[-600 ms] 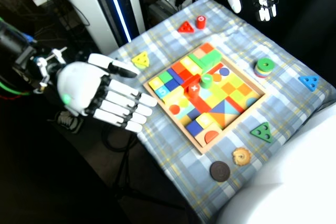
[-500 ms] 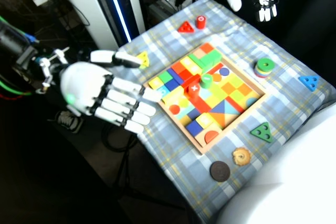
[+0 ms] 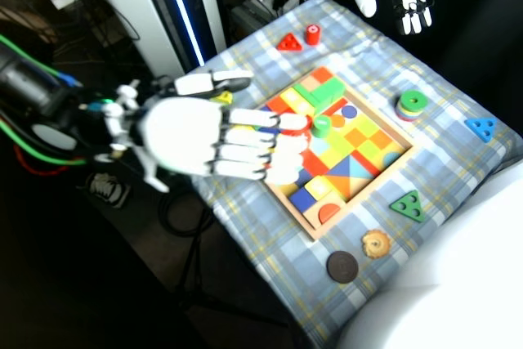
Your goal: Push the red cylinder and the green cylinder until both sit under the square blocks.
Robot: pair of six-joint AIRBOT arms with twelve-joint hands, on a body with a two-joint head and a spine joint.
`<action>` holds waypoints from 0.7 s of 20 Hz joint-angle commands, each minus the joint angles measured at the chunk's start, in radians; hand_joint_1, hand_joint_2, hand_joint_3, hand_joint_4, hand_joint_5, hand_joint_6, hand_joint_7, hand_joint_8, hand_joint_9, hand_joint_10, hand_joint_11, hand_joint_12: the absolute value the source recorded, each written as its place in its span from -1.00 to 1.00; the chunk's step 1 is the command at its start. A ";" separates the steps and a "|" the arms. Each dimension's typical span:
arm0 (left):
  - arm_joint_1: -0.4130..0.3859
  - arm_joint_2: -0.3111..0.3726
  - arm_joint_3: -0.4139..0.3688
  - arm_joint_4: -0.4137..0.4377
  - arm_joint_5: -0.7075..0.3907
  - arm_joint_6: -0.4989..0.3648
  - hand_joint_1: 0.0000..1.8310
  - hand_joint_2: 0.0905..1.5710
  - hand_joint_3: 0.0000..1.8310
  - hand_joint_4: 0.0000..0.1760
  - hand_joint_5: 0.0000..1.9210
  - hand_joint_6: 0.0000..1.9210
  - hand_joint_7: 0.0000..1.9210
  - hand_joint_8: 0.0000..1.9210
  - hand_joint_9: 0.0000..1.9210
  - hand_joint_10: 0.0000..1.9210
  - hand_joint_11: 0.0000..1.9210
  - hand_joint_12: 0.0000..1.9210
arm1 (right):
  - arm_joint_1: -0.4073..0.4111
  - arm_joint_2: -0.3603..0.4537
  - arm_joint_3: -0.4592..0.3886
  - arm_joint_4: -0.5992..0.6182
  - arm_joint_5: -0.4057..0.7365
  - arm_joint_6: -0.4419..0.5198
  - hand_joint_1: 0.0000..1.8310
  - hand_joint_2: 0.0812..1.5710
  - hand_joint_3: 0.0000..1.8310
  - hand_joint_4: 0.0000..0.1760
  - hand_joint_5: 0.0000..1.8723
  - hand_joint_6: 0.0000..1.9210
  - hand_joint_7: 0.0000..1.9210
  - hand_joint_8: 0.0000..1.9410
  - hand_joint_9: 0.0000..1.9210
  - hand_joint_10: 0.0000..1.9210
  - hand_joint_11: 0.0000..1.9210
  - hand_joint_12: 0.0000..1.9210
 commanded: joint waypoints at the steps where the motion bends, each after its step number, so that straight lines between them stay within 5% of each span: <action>1: -0.008 -0.003 0.010 0.042 -0.112 -0.008 -0.54 0.67 -1.00 -0.94 -0.39 -0.99 -0.53 -1.00 -0.58 -0.99 -1.00 -0.53 | 0.023 -0.003 0.007 0.010 0.073 0.010 -1.00 0.19 -1.00 0.57 -0.59 -0.99 -1.00 -1.00 -1.00 -1.00 -1.00 -1.00; 4: -0.008 -0.004 0.010 0.042 -0.112 -0.008 -0.49 0.66 -1.00 -1.00 -0.36 -1.00 -0.51 -1.00 -0.56 -0.98 -1.00 -0.41 | 0.060 -0.018 0.025 -0.056 0.004 0.010 -1.00 0.25 -0.99 0.40 -0.56 -0.99 -1.00 -1.00 -1.00 -1.00 -1.00 -1.00; 5: -0.008 -0.005 0.010 0.042 -0.111 -0.009 -0.51 0.66 -1.00 -0.97 -0.37 -1.00 -0.53 -1.00 -0.57 -0.99 -1.00 -0.44 | 0.069 -0.025 0.029 -0.078 -0.018 0.011 -1.00 0.28 -0.99 0.09 -0.54 -0.99 -1.00 -1.00 -1.00 -1.00 -1.00 -1.00; 6: -0.008 -0.006 0.010 0.043 -0.111 -0.009 -0.50 0.66 -1.00 -1.00 -0.36 -1.00 -0.52 -1.00 -0.55 -0.98 -1.00 -0.39 | 0.074 -0.028 0.032 -0.088 -0.029 0.011 -1.00 0.28 -0.99 0.00 -0.53 -0.99 -1.00 -1.00 -1.00 -1.00 -1.00 -1.00; 7: -0.008 -0.006 0.011 0.043 -0.110 -0.009 -0.50 0.67 -1.00 -1.00 -0.37 -1.00 -0.52 -1.00 -0.57 -0.99 -1.00 -0.44 | 0.077 -0.033 0.035 -0.096 -0.036 0.011 -1.00 0.30 -0.99 -0.43 -0.52 -0.99 -1.00 -1.00 -1.00 -1.00 -1.00 -1.00; 8: -0.008 -0.006 0.012 0.043 -0.109 -0.009 -0.49 0.67 -1.00 -1.00 -0.38 -1.00 -0.52 -1.00 -0.55 -0.98 -1.00 -0.42 | 0.077 -0.039 0.039 -0.097 -0.039 0.011 -1.00 0.30 -0.99 -0.48 -0.52 -0.99 -1.00 -1.00 -1.00 -1.00 -1.00 -1.00; 10: -0.008 -0.005 0.013 0.045 -0.107 -0.012 -0.48 0.68 -1.00 -1.00 -0.37 -1.00 -0.52 -1.00 -0.55 -0.99 -1.00 -0.41 | 0.077 -0.049 0.044 -0.098 -0.044 0.011 -1.00 0.30 -0.99 -0.98 -0.52 -0.99 -1.00 -1.00 -1.00 -1.00 -1.00 -1.00; 12: -0.008 -0.005 0.012 0.045 -0.107 -0.013 -0.48 0.68 -1.00 -1.00 -0.37 -1.00 -0.51 -1.00 -0.55 -0.99 -1.00 -0.39 | 0.077 -0.059 0.052 -0.107 -0.059 0.011 -1.00 0.30 -0.99 -1.00 -0.52 -0.99 -1.00 -1.00 -1.00 -1.00 -1.00 -1.00; 14: -0.008 -0.005 0.012 0.046 -0.107 -0.013 -0.44 0.68 -1.00 -1.00 -0.37 -1.00 -0.52 -1.00 -0.56 -0.99 -1.00 -0.41 | 0.077 -0.061 0.057 -0.113 -0.071 0.011 -1.00 0.27 -1.00 -0.78 -0.53 -1.00 -1.00 -1.00 -1.00 -1.00 -1.00 -1.00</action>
